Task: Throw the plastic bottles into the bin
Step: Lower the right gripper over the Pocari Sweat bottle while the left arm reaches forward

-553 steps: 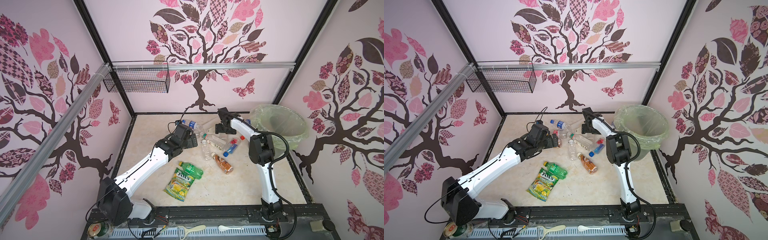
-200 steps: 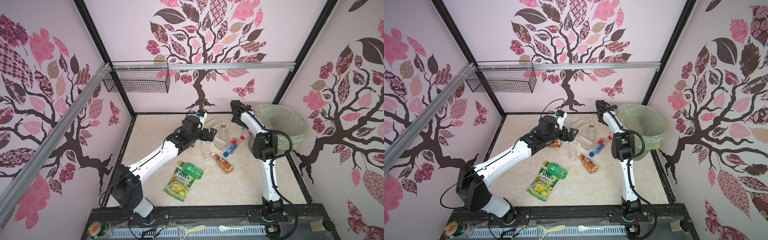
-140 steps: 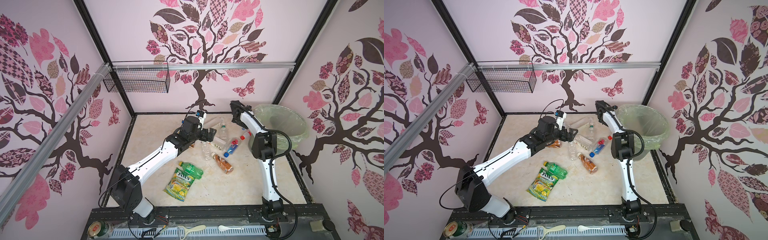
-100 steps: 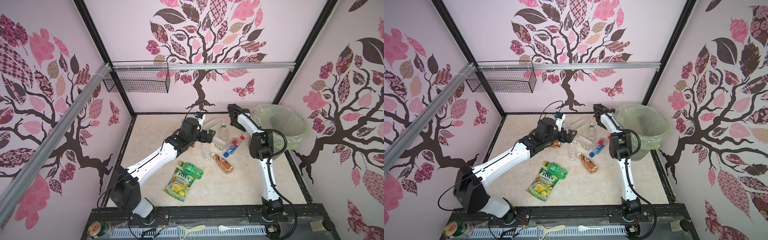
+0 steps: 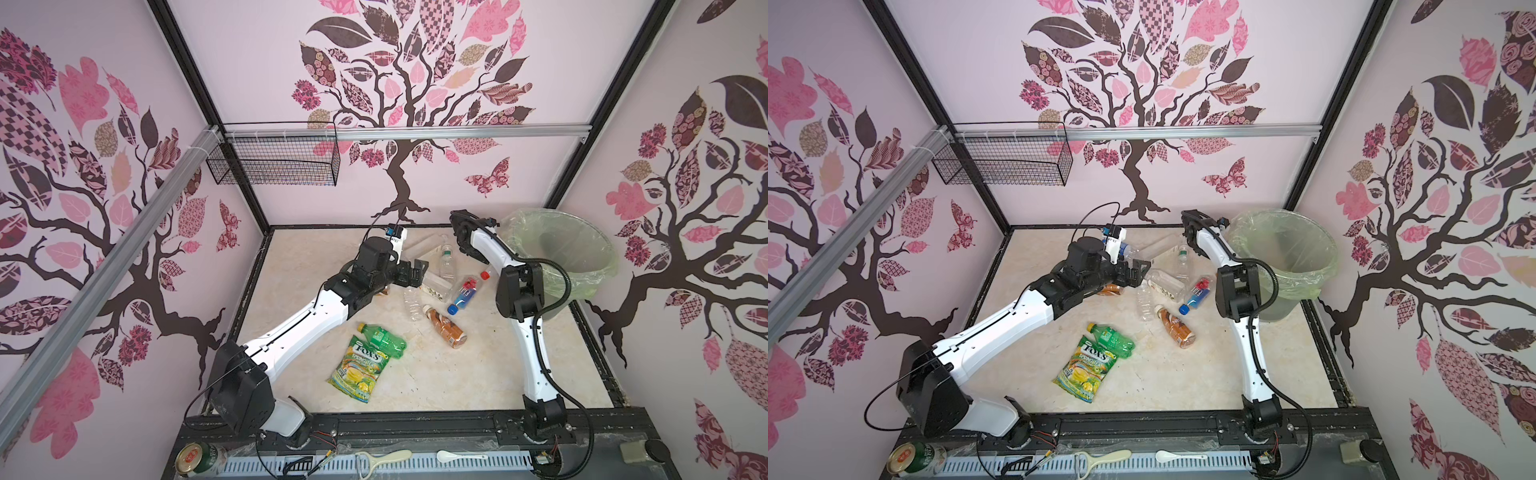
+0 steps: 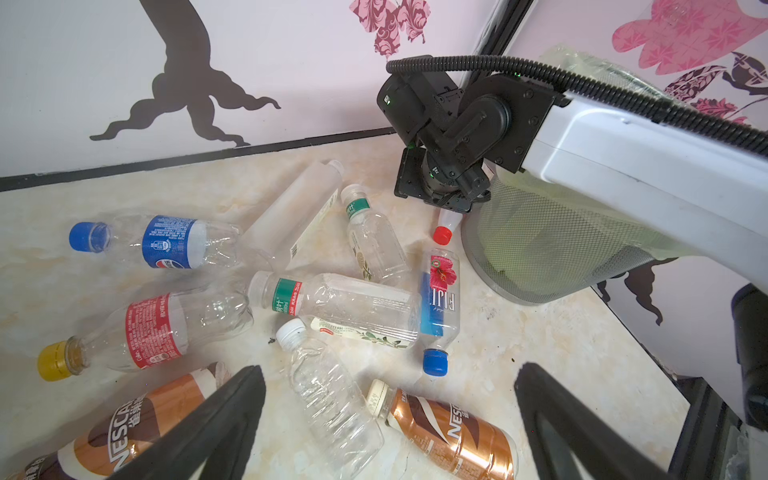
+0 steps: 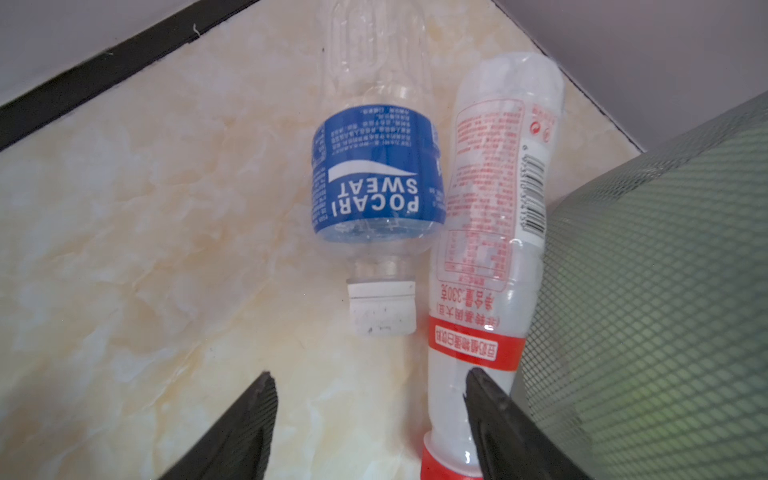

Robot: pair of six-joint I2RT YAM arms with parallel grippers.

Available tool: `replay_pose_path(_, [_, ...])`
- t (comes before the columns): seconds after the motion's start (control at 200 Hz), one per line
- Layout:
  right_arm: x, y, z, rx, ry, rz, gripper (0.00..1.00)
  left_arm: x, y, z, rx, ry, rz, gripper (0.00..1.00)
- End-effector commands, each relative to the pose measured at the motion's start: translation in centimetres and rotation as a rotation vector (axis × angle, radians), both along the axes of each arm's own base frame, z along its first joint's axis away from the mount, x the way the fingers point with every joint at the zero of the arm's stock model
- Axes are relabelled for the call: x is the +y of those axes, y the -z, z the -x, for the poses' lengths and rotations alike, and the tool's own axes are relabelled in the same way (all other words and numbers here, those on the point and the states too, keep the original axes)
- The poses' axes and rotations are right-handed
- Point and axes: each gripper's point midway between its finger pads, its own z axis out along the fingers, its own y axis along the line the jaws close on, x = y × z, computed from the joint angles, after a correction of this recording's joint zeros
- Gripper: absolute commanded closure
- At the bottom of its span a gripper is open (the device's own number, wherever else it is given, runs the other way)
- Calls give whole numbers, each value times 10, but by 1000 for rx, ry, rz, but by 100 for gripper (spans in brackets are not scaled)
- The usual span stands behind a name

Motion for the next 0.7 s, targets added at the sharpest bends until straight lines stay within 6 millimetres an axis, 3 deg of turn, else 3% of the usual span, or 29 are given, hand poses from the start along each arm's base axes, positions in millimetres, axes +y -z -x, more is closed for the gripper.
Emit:
replay_pose_path(0.0, [-11,16,13,-8,151,-27,26,4,3,3,-7,-6,-3,1])
replay_pose_path(0.335, [-21,29,13,9,163,-44,29,5,9,3,4,-16,-8,1])
replay_pose_path(0.695, [-18,40,6,14,133,-67,32,6,12,0,13,-29,-8,2])
